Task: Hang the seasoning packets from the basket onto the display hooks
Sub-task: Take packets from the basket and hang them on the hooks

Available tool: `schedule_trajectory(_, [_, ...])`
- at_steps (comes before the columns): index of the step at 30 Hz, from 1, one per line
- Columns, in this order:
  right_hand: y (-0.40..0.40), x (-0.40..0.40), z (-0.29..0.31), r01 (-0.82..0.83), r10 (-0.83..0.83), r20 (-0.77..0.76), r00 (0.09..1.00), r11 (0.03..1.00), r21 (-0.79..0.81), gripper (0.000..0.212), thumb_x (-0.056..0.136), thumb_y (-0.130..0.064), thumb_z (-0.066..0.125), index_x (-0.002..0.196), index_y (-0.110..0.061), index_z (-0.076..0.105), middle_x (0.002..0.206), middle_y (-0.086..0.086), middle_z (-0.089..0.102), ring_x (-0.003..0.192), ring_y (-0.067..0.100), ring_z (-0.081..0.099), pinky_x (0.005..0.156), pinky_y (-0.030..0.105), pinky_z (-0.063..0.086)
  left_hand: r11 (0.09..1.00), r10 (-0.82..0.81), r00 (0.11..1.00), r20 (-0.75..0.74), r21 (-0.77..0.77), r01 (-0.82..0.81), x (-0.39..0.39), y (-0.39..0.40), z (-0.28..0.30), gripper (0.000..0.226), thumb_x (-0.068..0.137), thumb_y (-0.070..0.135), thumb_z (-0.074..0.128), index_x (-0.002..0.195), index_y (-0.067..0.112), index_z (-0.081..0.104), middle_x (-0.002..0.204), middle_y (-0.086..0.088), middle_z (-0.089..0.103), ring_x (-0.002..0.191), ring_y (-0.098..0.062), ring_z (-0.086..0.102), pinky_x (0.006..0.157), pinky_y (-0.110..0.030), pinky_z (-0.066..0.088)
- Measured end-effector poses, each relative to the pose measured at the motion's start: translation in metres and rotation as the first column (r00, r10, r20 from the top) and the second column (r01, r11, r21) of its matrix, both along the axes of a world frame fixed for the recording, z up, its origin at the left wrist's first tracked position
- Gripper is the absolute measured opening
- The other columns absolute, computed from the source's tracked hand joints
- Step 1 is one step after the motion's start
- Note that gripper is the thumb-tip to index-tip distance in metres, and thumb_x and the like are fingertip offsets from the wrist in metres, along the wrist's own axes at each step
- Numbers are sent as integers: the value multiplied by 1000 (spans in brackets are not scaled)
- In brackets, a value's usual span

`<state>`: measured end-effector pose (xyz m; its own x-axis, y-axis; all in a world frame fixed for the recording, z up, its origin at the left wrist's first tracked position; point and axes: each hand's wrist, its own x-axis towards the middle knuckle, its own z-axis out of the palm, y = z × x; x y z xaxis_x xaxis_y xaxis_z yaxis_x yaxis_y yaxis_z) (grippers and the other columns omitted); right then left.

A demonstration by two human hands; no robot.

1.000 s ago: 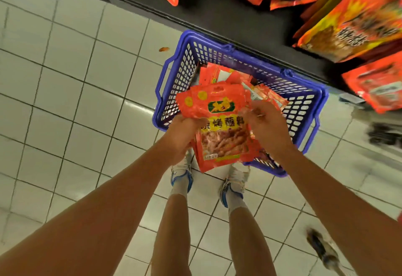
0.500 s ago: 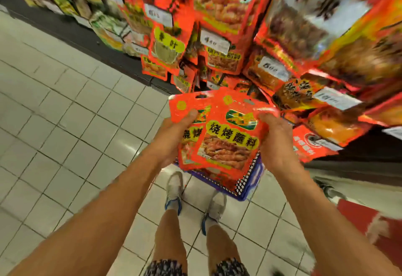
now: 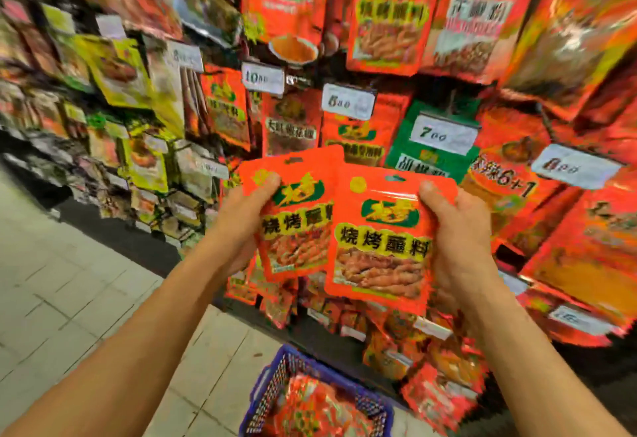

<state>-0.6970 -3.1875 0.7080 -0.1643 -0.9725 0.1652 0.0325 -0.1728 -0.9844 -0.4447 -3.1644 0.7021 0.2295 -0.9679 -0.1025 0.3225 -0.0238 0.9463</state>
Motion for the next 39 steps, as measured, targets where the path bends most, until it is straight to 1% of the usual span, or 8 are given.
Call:
schedule_trajectory(3, [-10,14,52,42,-52,-71,996,990,-137,23,77,-46,71,83,-25,79,86,5,77,79,24,66,80,59,56,990,18,1000,12,-137,-16,33,-15,46,12,100,20,59,92,18,69,83,3,78,71,-13,74,62,-33,62])
schedule_trajectory(7, [-26,37,107,103,-140,-101,985,948,-302,13,81,-39,69,74,-32,77,68,-12,72,62,6,63,59,30,54,965,-5,1000,-15,-262,1,76,-38,90,12,92,27,66,86,23,76,86,-1,78,73,-17,75,68,-40,63])
schedule_trajectory(11, [-59,63,147,126,-181,-112,977,916,-382,25,91,-14,72,67,-16,69,63,-13,71,56,1,64,53,21,54,942,-111,994,20,-315,112,96,-63,113,19,82,37,72,93,23,77,96,-8,78,81,-24,76,70,-41,62])
schedule_trajectory(17, [-114,87,191,261,-343,-146,928,877,-404,25,88,-26,73,64,-20,67,61,-11,67,65,14,60,69,45,54,925,-169,985,28,-342,168,102,-103,134,22,88,29,69,103,13,73,95,-9,79,80,-22,76,70,-36,61])
schedule_trajectory(21, [-137,94,208,325,-404,-123,906,854,-406,27,83,-30,71,59,-41,70,56,-16,65,59,9,60,62,34,50,907,-215,975,61,-357,223,100,-117,139,16,93,25,66,100,12,72,91,-7,79,80,-22,76,67,-34,61])
schedule_trajectory(27, [-159,99,204,428,-503,-129,855,824,-371,26,82,-34,70,57,-27,67,55,-12,64,57,14,58,58,35,44,870,-260,960,104,-407,280,92,-126,140,24,77,38,70,90,20,79,93,-3,80,83,-19,77,63,-27,60])
schedule_trajectory(31, [-174,94,198,479,-557,-179,811,808,-343,29,84,-36,70,64,-15,67,65,-2,70,73,30,69,65,42,52,852,-270,955,118,-434,295,89,-130,139,12,79,38,69,83,36,81,93,-3,80,84,-20,77,63,-27,60])
schedule_trajectory(39, [-234,85,202,541,-576,-330,748,817,-199,32,96,-42,64,100,-13,76,106,12,74,106,32,65,85,34,47,857,-254,953,168,-417,302,63,-147,142,11,95,22,67,100,13,72,98,-8,79,88,-25,76,76,-38,61])
